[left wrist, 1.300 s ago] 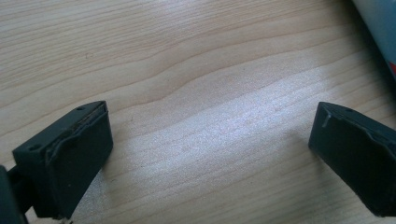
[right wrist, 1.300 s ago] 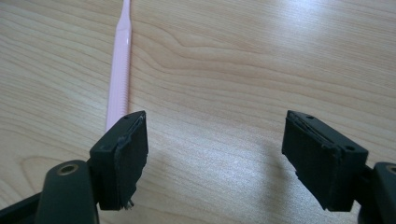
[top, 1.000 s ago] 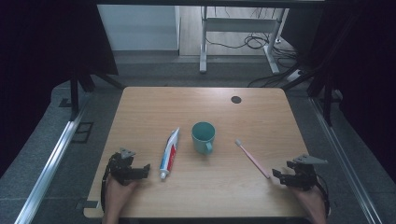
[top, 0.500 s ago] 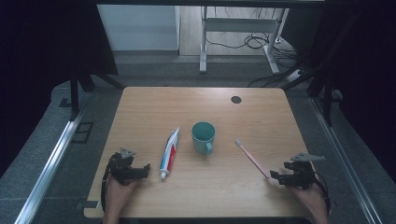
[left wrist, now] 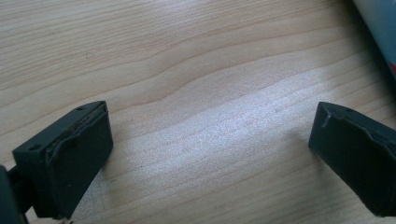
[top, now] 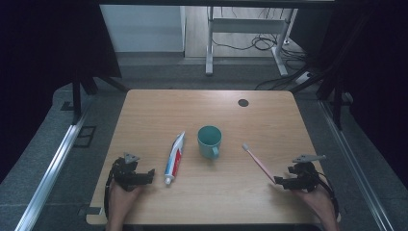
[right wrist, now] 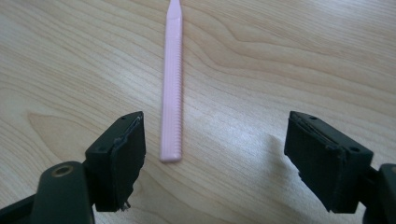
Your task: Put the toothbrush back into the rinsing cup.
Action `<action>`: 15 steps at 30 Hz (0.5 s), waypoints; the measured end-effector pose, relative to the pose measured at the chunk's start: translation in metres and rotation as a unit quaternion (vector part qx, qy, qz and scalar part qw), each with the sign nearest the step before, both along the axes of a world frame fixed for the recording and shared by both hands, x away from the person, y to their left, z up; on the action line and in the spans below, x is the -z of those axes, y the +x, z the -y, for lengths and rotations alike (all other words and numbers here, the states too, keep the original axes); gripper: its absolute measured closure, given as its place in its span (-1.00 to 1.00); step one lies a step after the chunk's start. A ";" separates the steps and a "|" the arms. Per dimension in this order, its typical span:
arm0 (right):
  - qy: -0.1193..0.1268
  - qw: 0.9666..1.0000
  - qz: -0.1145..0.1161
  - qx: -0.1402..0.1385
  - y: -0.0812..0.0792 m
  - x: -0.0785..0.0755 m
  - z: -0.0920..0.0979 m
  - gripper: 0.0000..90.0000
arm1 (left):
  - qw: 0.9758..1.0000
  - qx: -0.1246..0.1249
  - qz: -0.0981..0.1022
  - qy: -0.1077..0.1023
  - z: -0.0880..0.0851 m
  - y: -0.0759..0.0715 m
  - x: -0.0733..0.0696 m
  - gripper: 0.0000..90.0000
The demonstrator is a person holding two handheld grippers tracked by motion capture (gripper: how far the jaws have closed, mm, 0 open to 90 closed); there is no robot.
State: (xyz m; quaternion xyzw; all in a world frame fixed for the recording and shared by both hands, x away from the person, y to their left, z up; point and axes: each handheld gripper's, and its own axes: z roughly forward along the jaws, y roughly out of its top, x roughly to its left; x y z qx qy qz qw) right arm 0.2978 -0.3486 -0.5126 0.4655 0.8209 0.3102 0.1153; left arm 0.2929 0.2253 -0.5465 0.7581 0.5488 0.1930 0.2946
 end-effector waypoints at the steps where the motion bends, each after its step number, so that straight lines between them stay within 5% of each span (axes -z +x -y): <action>1: -0.007 1.000 -0.001 -0.005 0.002 -0.002 -0.004 -0.51 | 1.000 0.000 0.000 0.000 0.000 0.000 0.000 -1.00; 15: -0.053 0.997 -0.036 -0.034 0.020 -0.007 -0.021 -0.42 | 1.000 0.000 0.000 0.000 0.000 0.000 0.000 -1.00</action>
